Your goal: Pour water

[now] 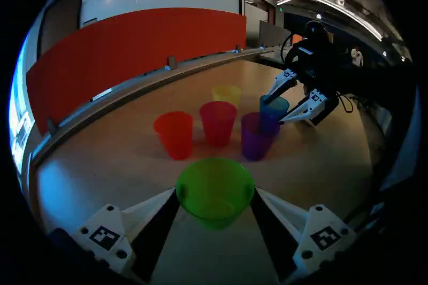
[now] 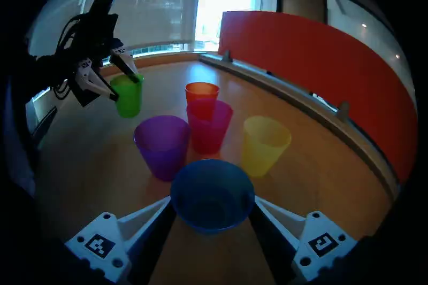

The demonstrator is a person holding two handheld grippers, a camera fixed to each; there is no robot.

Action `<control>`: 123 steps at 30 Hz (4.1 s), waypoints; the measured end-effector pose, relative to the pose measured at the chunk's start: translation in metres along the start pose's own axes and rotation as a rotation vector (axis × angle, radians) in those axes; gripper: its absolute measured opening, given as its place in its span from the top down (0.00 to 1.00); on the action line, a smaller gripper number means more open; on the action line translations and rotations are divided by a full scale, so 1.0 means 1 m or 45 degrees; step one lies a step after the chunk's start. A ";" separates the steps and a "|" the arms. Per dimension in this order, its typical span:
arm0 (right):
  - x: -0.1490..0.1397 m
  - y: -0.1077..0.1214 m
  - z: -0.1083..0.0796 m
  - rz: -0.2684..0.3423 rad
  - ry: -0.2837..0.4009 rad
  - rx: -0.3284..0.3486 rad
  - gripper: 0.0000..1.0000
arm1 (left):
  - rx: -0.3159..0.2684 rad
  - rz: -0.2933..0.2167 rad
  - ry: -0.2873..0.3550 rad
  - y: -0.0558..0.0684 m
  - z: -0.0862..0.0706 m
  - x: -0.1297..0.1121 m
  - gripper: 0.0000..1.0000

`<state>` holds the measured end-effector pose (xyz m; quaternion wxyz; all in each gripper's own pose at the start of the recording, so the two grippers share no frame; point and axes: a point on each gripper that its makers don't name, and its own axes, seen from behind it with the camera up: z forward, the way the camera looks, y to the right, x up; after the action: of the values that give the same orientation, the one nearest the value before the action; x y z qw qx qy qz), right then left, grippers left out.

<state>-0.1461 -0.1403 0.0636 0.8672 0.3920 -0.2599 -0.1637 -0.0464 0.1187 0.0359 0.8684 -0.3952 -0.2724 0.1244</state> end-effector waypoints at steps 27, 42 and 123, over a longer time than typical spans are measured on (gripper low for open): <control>0.115 -0.028 -0.059 -0.046 0.281 -0.042 0.11 | 0.033 -0.007 0.227 0.016 -0.031 0.045 0.12; 0.164 -0.052 -0.086 -0.038 0.459 -0.049 0.11 | 0.037 -0.005 0.380 0.035 -0.060 0.072 0.12; 0.284 -0.098 -0.104 -0.656 0.675 -0.113 0.10 | -0.158 0.025 0.616 0.102 -0.056 0.119 0.12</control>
<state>0.1363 -0.2800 0.0222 0.8509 0.4353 0.0881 -0.2805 0.0833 0.2024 -0.0268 0.8812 -0.4687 -0.0599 0.0178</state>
